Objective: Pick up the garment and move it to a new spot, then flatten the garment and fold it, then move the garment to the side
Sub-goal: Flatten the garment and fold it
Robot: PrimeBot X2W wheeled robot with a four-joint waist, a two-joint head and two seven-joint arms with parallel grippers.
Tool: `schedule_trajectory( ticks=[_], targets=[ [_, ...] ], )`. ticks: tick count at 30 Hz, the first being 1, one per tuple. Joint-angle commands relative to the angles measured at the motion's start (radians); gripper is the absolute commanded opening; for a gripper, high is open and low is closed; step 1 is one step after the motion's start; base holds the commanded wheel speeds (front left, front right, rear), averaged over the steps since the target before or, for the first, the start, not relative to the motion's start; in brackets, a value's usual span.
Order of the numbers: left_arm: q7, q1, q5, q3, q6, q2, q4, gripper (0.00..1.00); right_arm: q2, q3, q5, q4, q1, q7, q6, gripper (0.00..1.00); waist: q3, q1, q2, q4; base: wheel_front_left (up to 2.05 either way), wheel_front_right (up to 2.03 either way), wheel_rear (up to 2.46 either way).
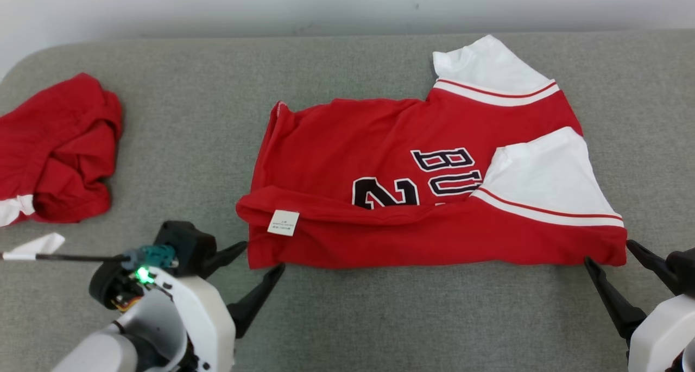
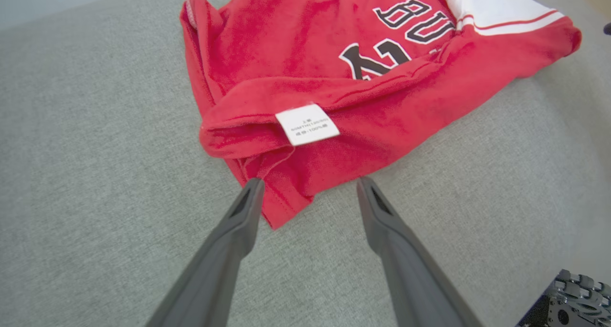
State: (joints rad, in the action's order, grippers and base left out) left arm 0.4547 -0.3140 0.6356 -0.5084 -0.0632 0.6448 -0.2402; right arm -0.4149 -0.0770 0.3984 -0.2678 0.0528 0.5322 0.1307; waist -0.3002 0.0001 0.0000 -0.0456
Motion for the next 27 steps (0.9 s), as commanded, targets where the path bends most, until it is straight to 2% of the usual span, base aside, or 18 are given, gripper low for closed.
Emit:
schedule_trajectory(
  ticks=[1, 4, 9, 16, 25, 26, 27],
  targets=[
    [-0.018, 0.009, -0.015, -0.006, -0.011, -0.006, -0.009, 1.0, -0.011, -0.005, -0.021, 0.008, 0.001, -0.013, 0.0, 1.0, -0.015, -0.0001, 0.0, 0.004, 0.0, 0.0, 0.0],
    [-0.03, -0.007, -0.057, -0.037, -0.016, -0.028, 0.012, 1.0, -0.029, -0.042, -0.071, 0.044, 0.031, -0.035, 0.0, 1.0, -0.043, -0.0001, 0.0, 0.008, 0.0, 0.0, 0.0],
    [-0.031, -0.056, -0.079, -0.073, 0.007, -0.061, 0.093, 1.0, -0.048, -0.077, -0.102, 0.111, 0.088, -0.028, 0.0, 1.0, -0.08, -0.0001, 0.0, 0.015, 0.0, 0.0, 0.0],
    [-0.031, -0.11, -0.113, -0.114, 0.052, -0.066, 0.186, 1.0, -0.067, -0.1, -0.107, 0.16, 0.128, -0.023, 0.0, 1.0, -0.107, -0.0001, 0.0, 0.019, 0.0, 0.0, 0.0],
    [-0.021, -0.147, -0.134, -0.138, 0.069, -0.069, 0.256, 1.0, -0.07, -0.134, -0.1, 0.205, 0.166, -0.011, 0.0, 1.0, -0.124, -0.0001, 0.0, 0.022, 0.0, 0.0, 0.0],
    [-0.022, -0.151, -0.135, -0.139, 0.071, -0.07, 0.265, 0.47, -0.072, -0.142, -0.1, 0.214, 0.175, -0.009, 0.0, 0.93, -0.127, -0.0001, 0.0, 0.022, 0.0, 0.0, 0.0],
    [-0.023, -0.157, -0.136, -0.14, 0.073, -0.072, 0.274, 0.12, -0.073, -0.148, -0.098, 0.223, 0.185, -0.013, 0.0, 0.38, -0.13, -0.0001, 0.0, 0.023, 0.0, 0.0, 0.0]
  ],
)
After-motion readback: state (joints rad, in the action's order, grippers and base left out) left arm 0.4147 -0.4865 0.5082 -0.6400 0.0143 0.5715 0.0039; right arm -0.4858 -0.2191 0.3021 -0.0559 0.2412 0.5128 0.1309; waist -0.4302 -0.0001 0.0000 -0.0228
